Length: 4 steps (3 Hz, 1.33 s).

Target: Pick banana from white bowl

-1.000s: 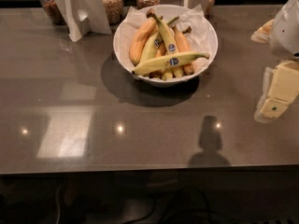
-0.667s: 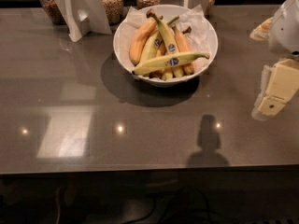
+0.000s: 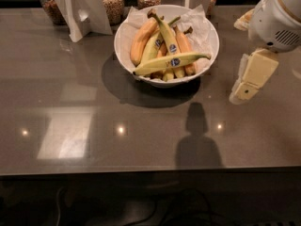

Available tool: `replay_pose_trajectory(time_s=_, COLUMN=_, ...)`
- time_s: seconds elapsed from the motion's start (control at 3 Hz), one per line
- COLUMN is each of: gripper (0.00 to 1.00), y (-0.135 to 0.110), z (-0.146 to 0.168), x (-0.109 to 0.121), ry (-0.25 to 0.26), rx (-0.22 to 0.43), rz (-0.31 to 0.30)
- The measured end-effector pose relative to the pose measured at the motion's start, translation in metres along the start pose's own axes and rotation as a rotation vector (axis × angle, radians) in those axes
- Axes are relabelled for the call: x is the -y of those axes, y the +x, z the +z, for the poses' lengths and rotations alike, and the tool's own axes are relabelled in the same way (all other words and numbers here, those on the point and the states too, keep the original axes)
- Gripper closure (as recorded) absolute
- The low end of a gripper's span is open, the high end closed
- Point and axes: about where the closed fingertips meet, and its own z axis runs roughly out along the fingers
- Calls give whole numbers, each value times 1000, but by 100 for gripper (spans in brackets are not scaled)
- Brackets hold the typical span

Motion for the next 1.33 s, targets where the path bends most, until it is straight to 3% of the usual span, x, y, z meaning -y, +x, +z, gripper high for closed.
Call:
replay_pose_trajectory(time_s=0.67, gripper=0, y=-41, z=31, x=50, ry=72, rx=109, rz=-56)
replay_pose_trajectory(time_s=1.0, gripper=0, y=-62, z=52, x=67, ry=71, rx=171, rz=-71)
replay_pose_trajectory(time_s=1.33, gripper=19, y=-79, z=71, x=75, ry=53, rx=231, rz=-66)
